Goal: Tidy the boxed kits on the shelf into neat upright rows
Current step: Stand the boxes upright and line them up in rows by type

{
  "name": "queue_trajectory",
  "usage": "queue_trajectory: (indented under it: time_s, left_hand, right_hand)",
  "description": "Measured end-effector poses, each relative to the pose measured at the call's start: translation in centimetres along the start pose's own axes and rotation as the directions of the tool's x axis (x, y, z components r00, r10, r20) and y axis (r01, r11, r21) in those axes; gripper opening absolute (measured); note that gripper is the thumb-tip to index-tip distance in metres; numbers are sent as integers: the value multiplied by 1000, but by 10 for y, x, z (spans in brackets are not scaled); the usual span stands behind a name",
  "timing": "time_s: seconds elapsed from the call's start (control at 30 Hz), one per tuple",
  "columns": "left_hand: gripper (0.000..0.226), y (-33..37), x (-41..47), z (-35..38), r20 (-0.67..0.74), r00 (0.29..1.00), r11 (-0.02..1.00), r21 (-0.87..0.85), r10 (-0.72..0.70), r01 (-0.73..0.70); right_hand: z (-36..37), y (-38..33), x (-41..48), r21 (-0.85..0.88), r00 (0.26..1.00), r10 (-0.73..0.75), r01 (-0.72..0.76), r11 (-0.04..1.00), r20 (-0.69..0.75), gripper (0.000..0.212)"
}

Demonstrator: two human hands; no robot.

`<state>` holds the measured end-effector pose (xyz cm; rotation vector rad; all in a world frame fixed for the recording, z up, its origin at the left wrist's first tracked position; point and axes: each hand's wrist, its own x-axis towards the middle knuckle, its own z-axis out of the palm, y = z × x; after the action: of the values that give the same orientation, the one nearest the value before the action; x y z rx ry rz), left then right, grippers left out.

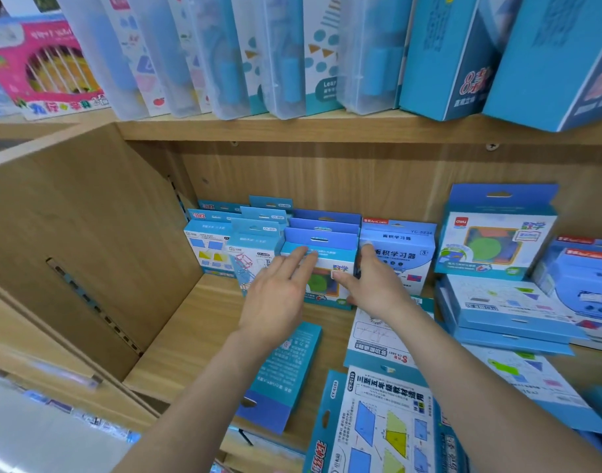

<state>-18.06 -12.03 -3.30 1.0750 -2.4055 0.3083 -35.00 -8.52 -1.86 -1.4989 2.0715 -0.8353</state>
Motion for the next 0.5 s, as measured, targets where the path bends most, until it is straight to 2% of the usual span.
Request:
queue_trajectory:
  time_s: [0.07,0.17,0.27,0.33,0.4,0.5]
  left_hand:
    - [77,5,1,2,35,998,998,39,-54,53]
    - [76,10,6,2,90,991,994,62,-100,94]
    - [74,11,9,-2,168,978,992,35,-124,120]
    - [71,13,7,-11,204,969,987,-59,-137,152]
    - [68,20,0,-28,199,971,968,-186,-132,170]
    - [53,44,-27,-57,228,964,872,-434,-137,226]
  right_hand:
    - [-3,4,0,-28,999,13,-12,1000,31,33]
    - [-10,9,-3,-2,995,37,-37,999,95,17]
    - [-26,5,-17,-51,986,4,4,999,165,29]
    - [-43,0,-36,-66,989,-40,50,997,145,36]
    - [-63,-1,-61,7,992,-96,96,995,80,34]
    - [-89,8,-114,122,983,-181,175,977,36,25]
